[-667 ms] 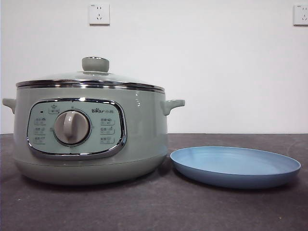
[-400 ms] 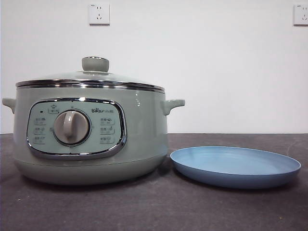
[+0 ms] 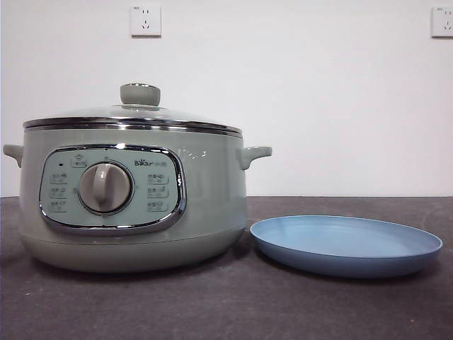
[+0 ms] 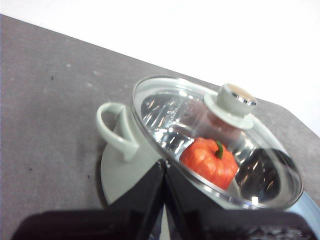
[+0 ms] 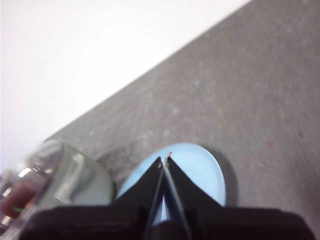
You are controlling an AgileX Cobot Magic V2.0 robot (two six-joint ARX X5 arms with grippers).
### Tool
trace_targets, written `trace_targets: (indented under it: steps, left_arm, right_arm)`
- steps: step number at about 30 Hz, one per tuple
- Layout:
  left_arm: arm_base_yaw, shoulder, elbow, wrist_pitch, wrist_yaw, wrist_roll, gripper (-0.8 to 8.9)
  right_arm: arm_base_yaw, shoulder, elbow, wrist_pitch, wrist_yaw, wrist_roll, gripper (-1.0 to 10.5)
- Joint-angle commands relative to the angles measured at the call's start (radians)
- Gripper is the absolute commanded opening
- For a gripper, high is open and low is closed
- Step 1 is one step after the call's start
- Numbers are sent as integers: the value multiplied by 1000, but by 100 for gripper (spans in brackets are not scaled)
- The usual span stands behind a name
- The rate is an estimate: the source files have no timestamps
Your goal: Take the pumpkin out from the steamer,put the pumpkin in the blue plate,close the lid
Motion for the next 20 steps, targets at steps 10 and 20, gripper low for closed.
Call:
trace_targets:
  steps: [10, 20]
  left_arm:
    - [3, 291, 266, 3, 19, 124, -8]
    - [2, 525, 516, -149, 153, 252, -8]
  right_arm:
    - [2, 249, 332, -85, -27, -210, -17]
    - [2, 504, 621, -260, -61, -455, -17]
